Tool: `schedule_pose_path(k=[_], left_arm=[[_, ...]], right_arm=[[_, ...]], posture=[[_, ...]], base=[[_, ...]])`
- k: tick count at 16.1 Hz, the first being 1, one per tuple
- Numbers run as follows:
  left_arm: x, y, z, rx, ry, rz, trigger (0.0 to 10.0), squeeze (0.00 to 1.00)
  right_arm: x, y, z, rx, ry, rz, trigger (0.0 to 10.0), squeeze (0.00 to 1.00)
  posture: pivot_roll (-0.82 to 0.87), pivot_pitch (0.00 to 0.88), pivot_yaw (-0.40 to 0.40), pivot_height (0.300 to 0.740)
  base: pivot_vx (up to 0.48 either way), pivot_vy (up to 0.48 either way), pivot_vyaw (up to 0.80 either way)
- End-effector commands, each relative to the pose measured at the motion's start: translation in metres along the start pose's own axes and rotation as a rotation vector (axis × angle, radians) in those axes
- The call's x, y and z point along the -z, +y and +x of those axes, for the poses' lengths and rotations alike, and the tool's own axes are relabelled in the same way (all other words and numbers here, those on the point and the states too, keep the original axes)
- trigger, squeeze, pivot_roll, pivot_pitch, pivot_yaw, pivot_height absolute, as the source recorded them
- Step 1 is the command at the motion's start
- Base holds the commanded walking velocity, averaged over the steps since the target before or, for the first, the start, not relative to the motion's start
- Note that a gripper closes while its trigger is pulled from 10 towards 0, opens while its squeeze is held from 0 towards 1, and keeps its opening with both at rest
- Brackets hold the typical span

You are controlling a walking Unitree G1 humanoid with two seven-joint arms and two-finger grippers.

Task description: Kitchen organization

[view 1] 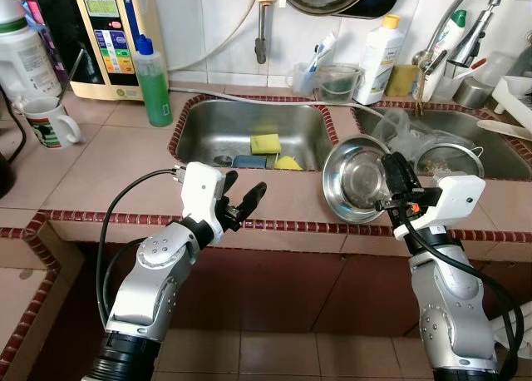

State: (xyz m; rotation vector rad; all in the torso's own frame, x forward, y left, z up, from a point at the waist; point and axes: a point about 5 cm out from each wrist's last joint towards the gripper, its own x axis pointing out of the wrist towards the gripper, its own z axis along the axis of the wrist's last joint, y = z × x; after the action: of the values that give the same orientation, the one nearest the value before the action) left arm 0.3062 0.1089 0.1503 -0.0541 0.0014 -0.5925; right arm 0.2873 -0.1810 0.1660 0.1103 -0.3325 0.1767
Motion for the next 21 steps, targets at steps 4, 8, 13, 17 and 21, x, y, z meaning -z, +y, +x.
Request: schedule_pose_path(k=[4,8,13,17,21], left_arm=[[-0.0025,-0.0011,0.0002,0.009,-0.002,0.001,10.0,0.0],[-0.0028,-0.0012,0.0006,0.009,-0.004,-0.001,10.0,0.0],[-0.0033,-0.0013,0.0008,0.007,-0.007,-0.003,10.0,0.0],[-0.0026,-0.0011,0.0012,-0.001,-0.001,-0.015,10.0,0.0],[-0.0033,-0.0017,0.0006,0.009,-0.004,-0.02,10.0,0.0]], right_arm=[[-0.0044,-0.0017,0.0015,0.006,-0.014,-0.005,10.0,0.0],[-0.0045,-0.0015,0.0021,0.004,-0.015,-0.003,10.0,0.0],[-0.0048,-0.0011,0.0024,0.003,-0.016,-0.002,10.0,0.0],[-0.0052,-0.0011,0.0019,0.002,-0.017,0.0,10.0,0.0],[-0.0053,-0.0006,0.0016,0.003,-0.017,0.002,10.0,0.0]], posture=[[-0.12,0.0,-0.041,0.74],[-0.12,0.0,-0.041,0.74],[-0.12,0.0,-0.041,0.74],[-0.12,0.0,-0.04,0.74],[-0.12,0.0,-0.041,0.74]], base=[[0.286,0.0,0.0],[0.333,0.0,0.0],[0.335,0.0,0.0],[0.0,0.0,0.0],[0.135,0.0,0.0]])
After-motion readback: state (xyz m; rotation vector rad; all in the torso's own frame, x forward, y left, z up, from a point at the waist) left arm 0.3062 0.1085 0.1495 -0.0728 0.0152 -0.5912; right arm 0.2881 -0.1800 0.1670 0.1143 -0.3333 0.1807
